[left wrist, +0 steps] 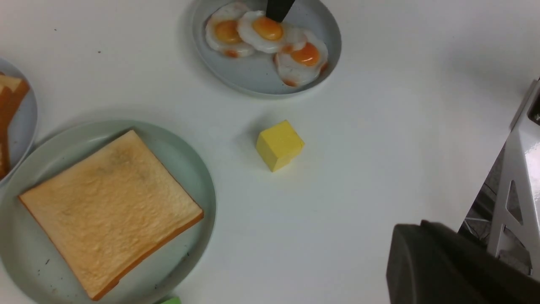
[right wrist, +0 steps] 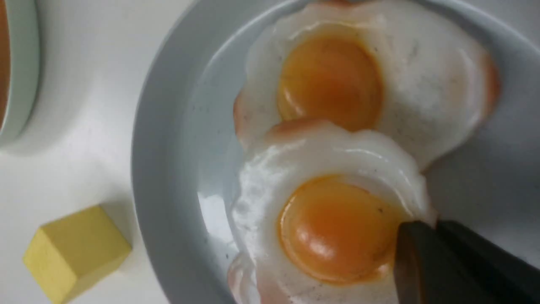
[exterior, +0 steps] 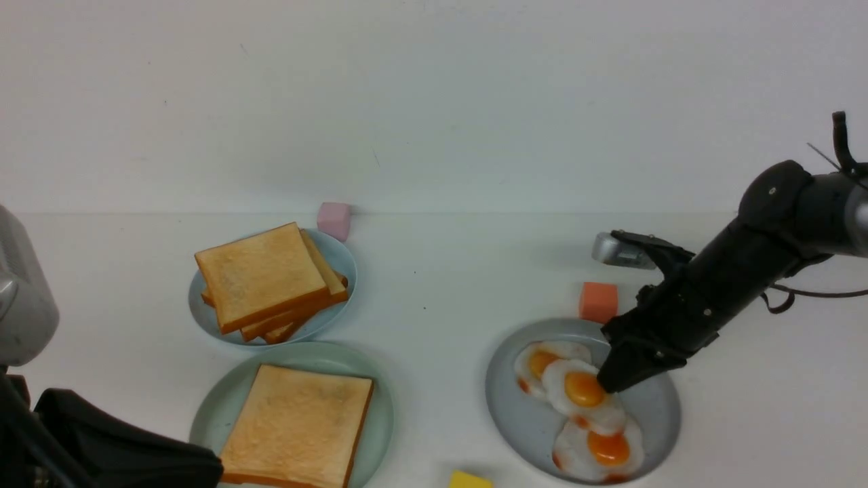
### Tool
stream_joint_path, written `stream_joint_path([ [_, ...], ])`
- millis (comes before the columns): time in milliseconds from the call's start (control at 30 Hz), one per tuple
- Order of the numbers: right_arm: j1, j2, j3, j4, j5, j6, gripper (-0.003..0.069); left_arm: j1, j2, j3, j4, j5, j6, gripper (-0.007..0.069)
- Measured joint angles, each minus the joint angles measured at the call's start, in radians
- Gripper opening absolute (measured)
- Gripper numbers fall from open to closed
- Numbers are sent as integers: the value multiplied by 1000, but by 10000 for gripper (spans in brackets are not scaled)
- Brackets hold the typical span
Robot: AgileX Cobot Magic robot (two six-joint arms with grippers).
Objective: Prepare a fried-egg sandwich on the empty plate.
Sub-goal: Use the right arm to grab a fried egg, then use the right arm to place the fried egg on the slice of bread in the middle, then use the left arm to grab a slice of bread
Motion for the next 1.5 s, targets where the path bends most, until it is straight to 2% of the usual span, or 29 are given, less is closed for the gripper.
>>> stream_joint_path([
  [167, 14, -84, -42, -82, 15, 72, 34, 0, 0, 0, 40, 0, 0, 22],
  [367, 121, -125, -140, -118, 13, 169, 34, 0, 0, 0, 82, 0, -23, 27],
  [433, 232, -117, -186, -98, -12, 192, 34, 0, -5, 0, 106, 1, -48, 29],
  [467, 240, -116, -189, -96, -14, 193, 34, 0, -5, 0, 108, 1, -50, 29],
  [500, 311, -99, -216, -79, -39, 200, 34, 0, -12, 0, 125, 2, -67, 29],
  [600, 438, -32, -285, -50, -77, 203, 34, 0, -35, 0, 172, 1, -114, 31],
  [733, 548, 97, -404, -38, -91, 208, 31, 0, -63, 0, 235, 0, -185, 36],
  [833, 585, 188, -485, -38, -99, 232, 31, 0, -76, 0, 269, 1, -225, 37],
  [1067, 588, 291, -563, -43, -118, 286, 54, 0, -78, 0, 299, 19, -258, 39],
  [1167, 588, 290, -566, -44, -114, 298, 90, 0, -78, 0, 309, 20, -259, 39],
  [1200, 588, 287, -573, -47, -105, 304, 145, 0, -78, 0, 319, 19, -259, 39],
  [1233, 588, 286, -573, -47, -104, 303, 145, 0, -78, 0, 322, 17, -259, 39],
  [1333, 587, 267, -586, -96, -69, 306, 279, 0, -78, 1, 352, -4, -259, 39],
  [1367, 586, 264, -591, -105, -63, 306, 286, 0, -78, 1, 356, -8, -259, 39],
  [1400, 578, 241, -608, -138, -30, 306, 347, 0, -78, 15, 362, -40, -259, 39],
  [1467, 566, 205, -634, -165, 25, 307, 391, 0, -78, 46, 372, -74, -271, 39],
  [1500, 564, 200, -637, -169, 31, 307, 391, 0, -78, 51, 372, -84, -274, 39],
])
